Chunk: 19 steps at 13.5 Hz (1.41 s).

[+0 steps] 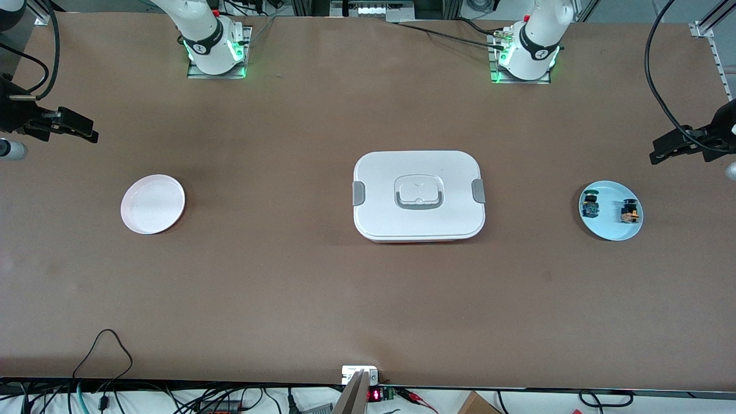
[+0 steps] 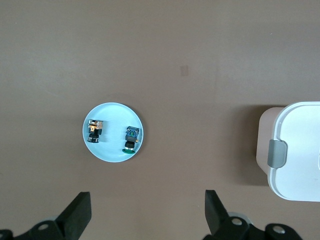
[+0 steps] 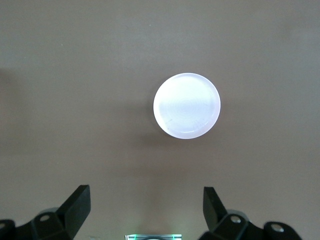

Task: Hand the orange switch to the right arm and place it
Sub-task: 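Move the left gripper toward the light-blue dish of switches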

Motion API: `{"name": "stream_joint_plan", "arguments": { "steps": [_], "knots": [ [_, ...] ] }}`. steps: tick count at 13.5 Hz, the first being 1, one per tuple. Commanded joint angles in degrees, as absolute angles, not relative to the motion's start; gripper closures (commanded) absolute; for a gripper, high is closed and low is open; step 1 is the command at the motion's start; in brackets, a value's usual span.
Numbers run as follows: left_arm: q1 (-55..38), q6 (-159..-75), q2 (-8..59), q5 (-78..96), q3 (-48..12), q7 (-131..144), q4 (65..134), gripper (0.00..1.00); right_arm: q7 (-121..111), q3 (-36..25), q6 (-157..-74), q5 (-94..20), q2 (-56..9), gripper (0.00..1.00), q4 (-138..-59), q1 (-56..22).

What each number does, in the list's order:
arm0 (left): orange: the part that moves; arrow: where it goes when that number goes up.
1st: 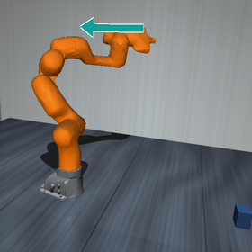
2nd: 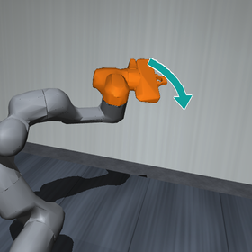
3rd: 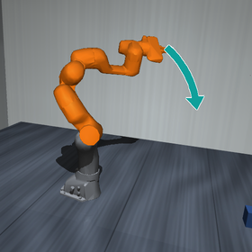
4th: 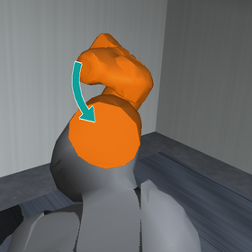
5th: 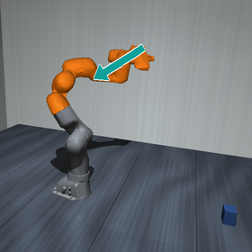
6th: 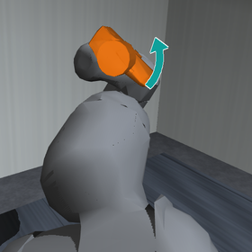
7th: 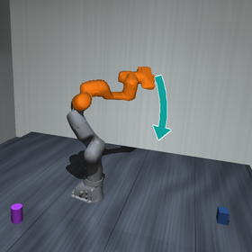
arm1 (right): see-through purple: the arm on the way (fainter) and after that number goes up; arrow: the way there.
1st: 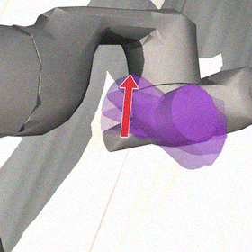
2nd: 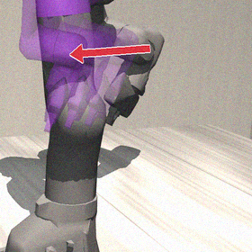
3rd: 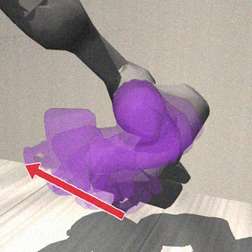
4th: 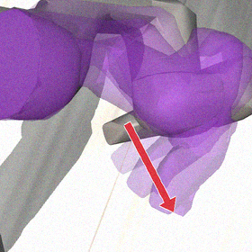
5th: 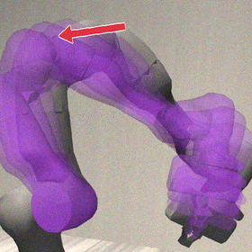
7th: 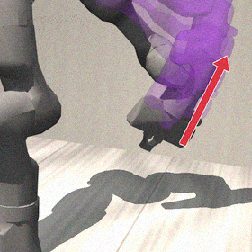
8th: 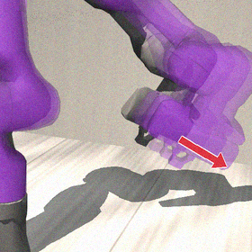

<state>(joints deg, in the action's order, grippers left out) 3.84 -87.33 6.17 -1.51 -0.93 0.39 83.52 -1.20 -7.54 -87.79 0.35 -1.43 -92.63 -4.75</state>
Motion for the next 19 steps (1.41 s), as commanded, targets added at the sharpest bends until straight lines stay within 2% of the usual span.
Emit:
{"name": "stream_joint_plan", "arguments": {
  "steps": [1, 7, 9, 16, 19],
  "knots": [
    [4.13, -85.96, 5.98, -0.70, -1.05, -0.35, 82.35, 0.00, -1.41, -7.56, -87.01, 0.97, -0.97, 0.00, -92.37, -4.75],
    [4.22, -85.96, 6.24, -0.88, -0.70, -1.40, 82.26, 0.00, -1.32, -7.47, -87.10, 0.79, -0.97, 0.00, -92.37, -4.75],
    [5.35, -84.74, 6.68, -0.79, -0.53, -9.70, 82.97, 0.00, -1.32, -7.47, -86.92, 0.79, -0.97, 0.00, -92.37, -4.83],
    [15.02, -85.16, 18.79, -4.83, -0.44, -58.99, 83.14, 0.00, -1.32, -7.56, -87.19, 0.70, -1.14, 0.00, -92.37, -4.57],
    [18.71, -92.34, 24.51, -6.50, -0.53, -79.03, 85.33, 0.00, -1.32, -7.56, -87.19, 0.79, -1.14, 0.00, -92.37, -4.66]
  ]
}}
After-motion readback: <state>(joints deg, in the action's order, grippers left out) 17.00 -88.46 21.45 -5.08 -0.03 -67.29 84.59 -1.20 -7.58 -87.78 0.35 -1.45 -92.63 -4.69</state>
